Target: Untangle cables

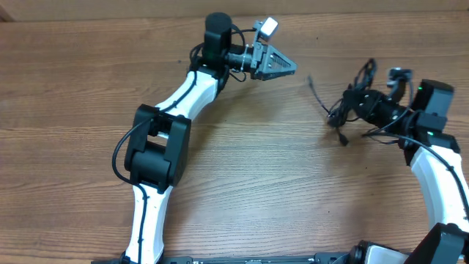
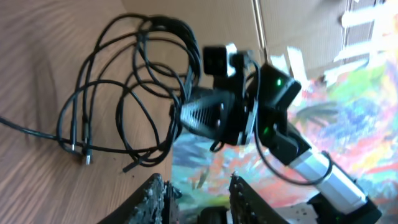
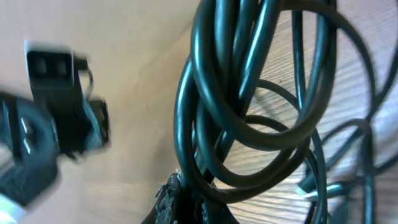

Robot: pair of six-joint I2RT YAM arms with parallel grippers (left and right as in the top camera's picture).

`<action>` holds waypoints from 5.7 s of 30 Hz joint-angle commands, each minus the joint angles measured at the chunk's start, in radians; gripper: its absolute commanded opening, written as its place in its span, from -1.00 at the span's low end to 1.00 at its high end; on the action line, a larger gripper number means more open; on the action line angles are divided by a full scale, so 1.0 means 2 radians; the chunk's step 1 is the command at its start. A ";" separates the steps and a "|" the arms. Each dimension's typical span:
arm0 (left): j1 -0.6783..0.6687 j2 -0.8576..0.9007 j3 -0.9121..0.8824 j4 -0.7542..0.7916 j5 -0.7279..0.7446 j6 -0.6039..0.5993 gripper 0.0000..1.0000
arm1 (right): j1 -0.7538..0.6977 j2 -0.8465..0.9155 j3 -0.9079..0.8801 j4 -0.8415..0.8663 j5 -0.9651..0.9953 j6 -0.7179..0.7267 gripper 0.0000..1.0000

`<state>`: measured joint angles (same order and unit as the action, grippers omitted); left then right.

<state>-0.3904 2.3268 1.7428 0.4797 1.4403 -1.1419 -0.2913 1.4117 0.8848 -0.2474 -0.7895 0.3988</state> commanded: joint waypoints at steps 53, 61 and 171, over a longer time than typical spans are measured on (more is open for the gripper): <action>-0.163 -0.151 0.002 -0.391 -0.524 0.414 1.00 | -0.003 -0.009 0.007 0.060 0.046 0.283 -0.92; -0.192 -0.150 0.001 -0.442 -0.672 0.420 0.99 | -0.003 -0.009 0.007 0.060 0.033 0.285 -0.92; -0.167 -0.146 -0.001 -0.528 -0.865 0.425 -0.92 | 0.015 -0.009 0.007 0.041 -0.085 0.268 -0.93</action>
<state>-0.8158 2.0312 1.7420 -0.5312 -0.0845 -0.2840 -0.2146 1.4124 0.8848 -0.1734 -0.9176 0.9421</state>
